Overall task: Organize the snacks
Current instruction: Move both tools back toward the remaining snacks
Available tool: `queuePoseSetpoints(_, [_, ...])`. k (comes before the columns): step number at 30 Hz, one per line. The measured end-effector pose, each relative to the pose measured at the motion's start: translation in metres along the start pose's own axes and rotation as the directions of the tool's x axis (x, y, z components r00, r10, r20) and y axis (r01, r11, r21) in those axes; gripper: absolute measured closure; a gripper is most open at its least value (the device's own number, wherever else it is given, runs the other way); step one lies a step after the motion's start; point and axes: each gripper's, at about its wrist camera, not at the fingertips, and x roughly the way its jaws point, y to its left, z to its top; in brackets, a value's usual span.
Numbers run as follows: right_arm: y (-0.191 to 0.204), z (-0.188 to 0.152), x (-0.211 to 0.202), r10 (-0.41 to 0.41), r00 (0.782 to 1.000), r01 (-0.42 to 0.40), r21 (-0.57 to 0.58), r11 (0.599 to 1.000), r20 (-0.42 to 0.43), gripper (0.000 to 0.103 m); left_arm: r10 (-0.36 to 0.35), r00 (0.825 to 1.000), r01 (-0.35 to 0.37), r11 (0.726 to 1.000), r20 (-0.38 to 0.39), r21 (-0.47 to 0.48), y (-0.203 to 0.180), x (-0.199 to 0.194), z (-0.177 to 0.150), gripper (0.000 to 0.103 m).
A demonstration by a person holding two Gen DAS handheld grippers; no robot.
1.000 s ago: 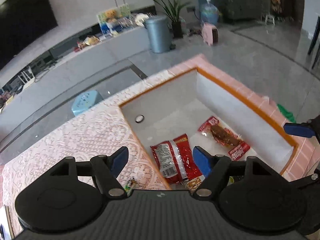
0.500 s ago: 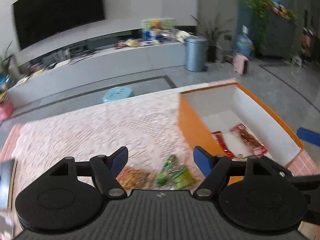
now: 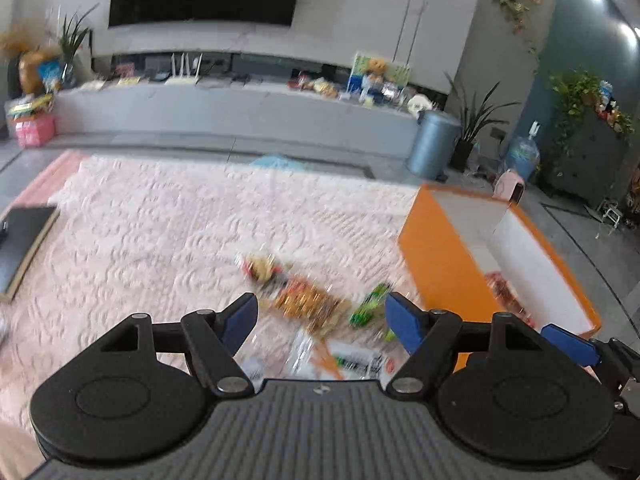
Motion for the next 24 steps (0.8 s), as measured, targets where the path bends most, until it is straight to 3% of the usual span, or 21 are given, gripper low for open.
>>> queuePoseSetpoints(2, [0.009, -0.008, 0.004, 0.026, 0.999, -0.026, 0.002, 1.000, -0.034, 0.018, 0.036, 0.998, -0.036, 0.999, -0.050, 0.009, 0.008, 0.006, -0.008, 0.030])
queuePoseSetpoints(8, [0.031, -0.022, 0.021, 0.062, 0.993, -0.067, -0.048, 0.997, -0.102, 0.026, 0.021, 0.989, -0.034, 0.996, -0.144, -0.087, 0.037, 0.017, -0.026, 0.031])
queuePoseSetpoints(12, [0.038, -0.028, 0.036, 0.057, 0.987, -0.068, -0.074, 0.995, -0.151, 0.033, 0.026, 0.983, -0.041, 0.996, -0.184, -0.078, 0.042, 0.026, -0.029, 0.031])
queuePoseSetpoints(16, [0.042, -0.031, 0.051, 0.047, 0.981, -0.070, -0.118, 0.991, -0.187, 0.033, 0.057, 0.969, -0.084, 0.991, -0.242, -0.102, 0.047, 0.043, -0.031, 0.030])
queuePoseSetpoints(19, [0.044, -0.031, 0.062, 0.042, 0.978, -0.072, -0.140, 0.988, -0.206, 0.033, 0.078, 0.956, -0.120, 0.984, -0.282, -0.135, 0.052, 0.056, -0.032, 0.022])
queuePoseSetpoints(24, [0.045, -0.028, 0.089, 0.037, 0.965, -0.090, -0.194, 0.977, -0.261, 0.033, 0.099, 0.935, -0.158, 0.976, -0.342, -0.151, 0.053, 0.081, -0.030, 0.019])
